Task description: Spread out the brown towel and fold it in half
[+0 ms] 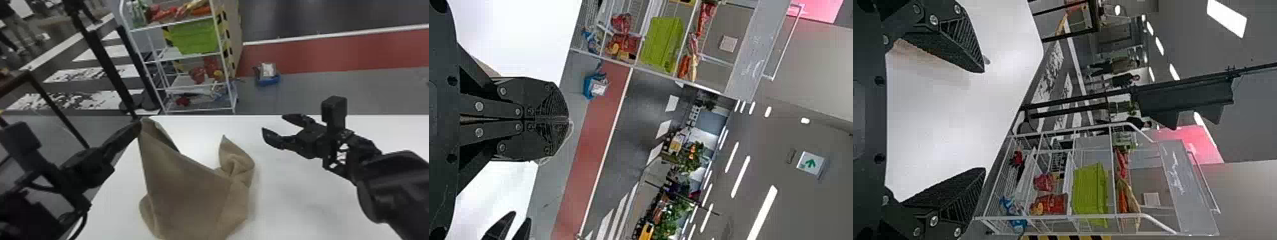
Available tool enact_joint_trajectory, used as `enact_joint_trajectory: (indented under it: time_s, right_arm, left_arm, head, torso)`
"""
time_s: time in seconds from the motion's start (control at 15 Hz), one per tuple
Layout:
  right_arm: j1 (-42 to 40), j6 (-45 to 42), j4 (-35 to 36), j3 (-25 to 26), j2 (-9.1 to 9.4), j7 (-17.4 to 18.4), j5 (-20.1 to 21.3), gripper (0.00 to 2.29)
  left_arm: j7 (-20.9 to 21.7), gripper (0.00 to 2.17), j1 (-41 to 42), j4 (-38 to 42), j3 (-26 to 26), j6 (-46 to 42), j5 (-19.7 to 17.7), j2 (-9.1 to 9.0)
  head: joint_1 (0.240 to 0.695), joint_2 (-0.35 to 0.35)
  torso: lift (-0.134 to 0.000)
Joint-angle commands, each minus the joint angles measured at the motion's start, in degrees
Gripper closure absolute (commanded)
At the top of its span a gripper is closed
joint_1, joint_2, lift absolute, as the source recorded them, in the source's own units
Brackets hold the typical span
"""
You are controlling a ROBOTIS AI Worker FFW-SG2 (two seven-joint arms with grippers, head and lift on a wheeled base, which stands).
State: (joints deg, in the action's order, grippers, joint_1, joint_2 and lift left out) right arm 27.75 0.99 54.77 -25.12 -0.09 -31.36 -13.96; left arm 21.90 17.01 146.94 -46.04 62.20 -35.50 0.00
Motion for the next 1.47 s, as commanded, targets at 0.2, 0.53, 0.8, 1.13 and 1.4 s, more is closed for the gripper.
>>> enact_joint_trajectory:
  time_s: [0.2, 0.53, 0.8, 1.13, 1.4]
  right_arm:
    - [0.4, 10.7, 0.4, -3.6, 0.14, -7.8, -4.4, 0.19]
    - [0.6, 23.2, 2.4, -6.3, 0.14, -11.0, -1.3, 0.21]
    - [0.6, 25.9, 3.9, -7.4, 0.14, -11.6, 0.6, 1.08]
    - [-3.8, 33.1, 14.4, -7.0, 0.14, -10.3, 4.4, 1.76]
    - [-10.6, 35.4, 27.0, -3.2, 0.14, -9.4, 5.7, 1.77]
  left_arm:
    - [0.1, 1.62, 0.0, -1.1, 0.3, -1.6, 0.3, -0.15]
    - [0.7, 1.62, 0.2, -1.2, 0.2, -1.6, 0.9, -0.15]
    - [0.7, 1.62, 0.2, -1.6, 0.3, -1.9, 1.2, -0.15]
    - [0.7, 1.62, 0.1, -2.0, -0.2, -3.0, 1.7, -0.15]
    - [0.7, 1.62, -0.2, -2.4, -0.6, -3.2, 2.0, -0.15]
  head:
    - [0.672, 0.35]
    - [0.695, 0.35]
    - [0.695, 0.35]
    - [0.695, 0.35]
    - [0.695, 0.35]
  torso:
    - [-0.124]
    - [-0.124]
    - [-0.124]
    - [-0.124]
    - [-0.124]
